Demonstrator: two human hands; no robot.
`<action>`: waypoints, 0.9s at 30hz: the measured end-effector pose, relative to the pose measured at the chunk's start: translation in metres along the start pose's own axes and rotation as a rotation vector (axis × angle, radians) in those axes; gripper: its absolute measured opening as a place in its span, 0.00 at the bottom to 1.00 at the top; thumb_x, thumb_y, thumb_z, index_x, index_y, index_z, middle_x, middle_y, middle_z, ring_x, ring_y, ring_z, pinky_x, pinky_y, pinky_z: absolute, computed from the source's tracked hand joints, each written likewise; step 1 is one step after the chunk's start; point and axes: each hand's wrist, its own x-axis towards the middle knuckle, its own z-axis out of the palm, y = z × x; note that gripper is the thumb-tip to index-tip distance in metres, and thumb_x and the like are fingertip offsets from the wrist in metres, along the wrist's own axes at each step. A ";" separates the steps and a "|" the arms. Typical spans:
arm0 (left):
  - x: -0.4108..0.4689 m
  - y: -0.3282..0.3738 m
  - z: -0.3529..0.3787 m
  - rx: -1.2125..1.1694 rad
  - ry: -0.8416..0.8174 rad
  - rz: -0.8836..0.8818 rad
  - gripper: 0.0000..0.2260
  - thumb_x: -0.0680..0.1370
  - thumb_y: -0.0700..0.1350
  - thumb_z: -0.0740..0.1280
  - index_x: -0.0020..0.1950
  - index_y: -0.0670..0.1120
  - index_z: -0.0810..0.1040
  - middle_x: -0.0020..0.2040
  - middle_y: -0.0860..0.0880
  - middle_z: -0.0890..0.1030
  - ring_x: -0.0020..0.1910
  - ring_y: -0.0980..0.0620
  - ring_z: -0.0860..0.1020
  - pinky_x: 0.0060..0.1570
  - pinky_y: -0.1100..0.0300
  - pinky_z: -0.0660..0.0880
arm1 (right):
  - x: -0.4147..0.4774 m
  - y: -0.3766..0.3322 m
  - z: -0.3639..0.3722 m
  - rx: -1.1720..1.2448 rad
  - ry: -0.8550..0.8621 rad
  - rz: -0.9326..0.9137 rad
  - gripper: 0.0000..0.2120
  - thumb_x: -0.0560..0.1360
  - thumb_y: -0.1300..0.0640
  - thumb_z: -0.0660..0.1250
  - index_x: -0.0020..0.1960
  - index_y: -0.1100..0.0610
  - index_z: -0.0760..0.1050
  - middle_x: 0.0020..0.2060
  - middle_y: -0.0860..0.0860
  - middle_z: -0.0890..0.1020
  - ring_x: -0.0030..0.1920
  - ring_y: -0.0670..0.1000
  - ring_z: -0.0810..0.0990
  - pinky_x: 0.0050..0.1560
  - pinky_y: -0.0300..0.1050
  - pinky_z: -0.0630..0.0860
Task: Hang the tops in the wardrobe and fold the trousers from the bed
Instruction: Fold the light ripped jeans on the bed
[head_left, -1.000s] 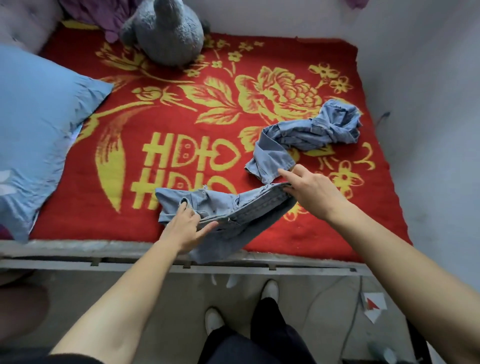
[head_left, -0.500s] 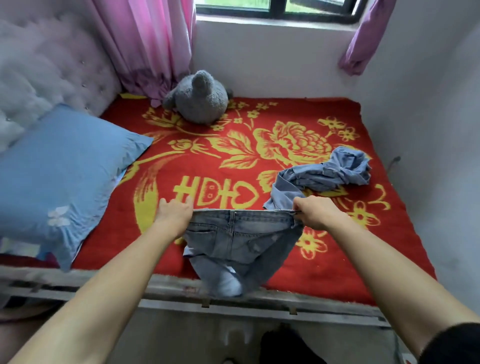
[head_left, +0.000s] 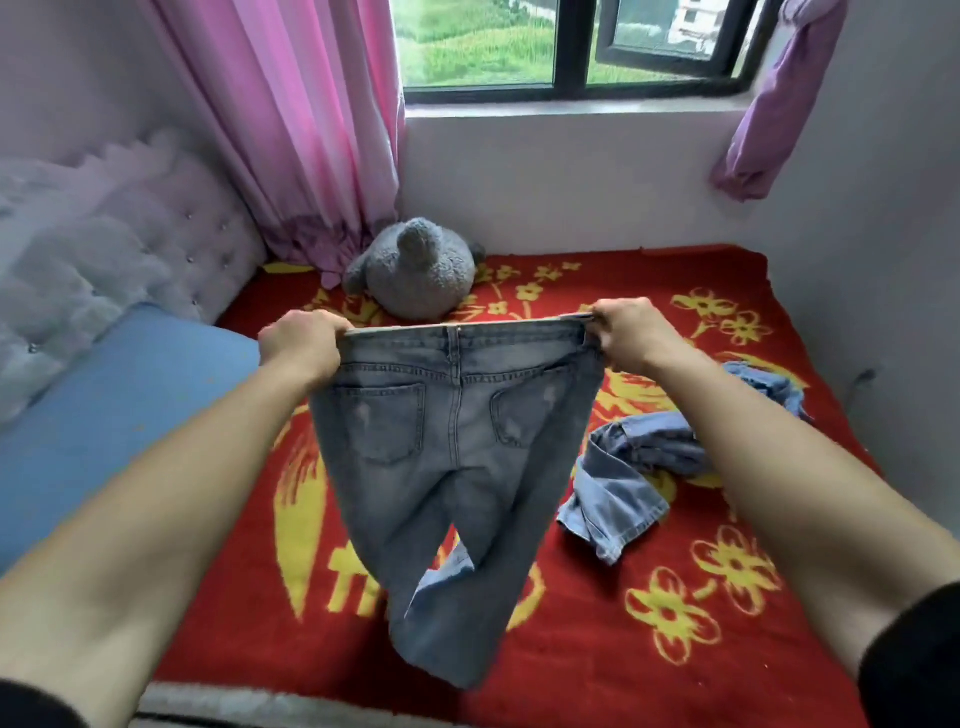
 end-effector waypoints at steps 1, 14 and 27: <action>0.027 0.005 -0.016 -0.088 0.065 -0.043 0.22 0.71 0.38 0.62 0.56 0.60 0.82 0.55 0.45 0.83 0.55 0.41 0.80 0.52 0.53 0.77 | 0.023 -0.003 -0.014 0.028 0.082 -0.009 0.08 0.79 0.58 0.63 0.51 0.59 0.80 0.49 0.62 0.83 0.51 0.62 0.80 0.49 0.49 0.74; 0.174 0.029 -0.196 -0.648 0.734 0.076 0.20 0.70 0.38 0.56 0.56 0.45 0.81 0.55 0.40 0.81 0.56 0.44 0.77 0.57 0.58 0.70 | 0.144 -0.069 -0.183 0.154 0.750 -0.276 0.15 0.82 0.59 0.56 0.64 0.62 0.74 0.59 0.63 0.74 0.56 0.59 0.77 0.52 0.31 0.62; 0.076 -0.016 0.032 -0.333 0.218 0.188 0.20 0.73 0.34 0.63 0.59 0.52 0.83 0.55 0.43 0.81 0.55 0.38 0.75 0.52 0.48 0.73 | 0.029 -0.021 0.029 0.065 0.288 0.086 0.12 0.82 0.56 0.62 0.62 0.57 0.78 0.57 0.59 0.76 0.54 0.63 0.78 0.56 0.53 0.74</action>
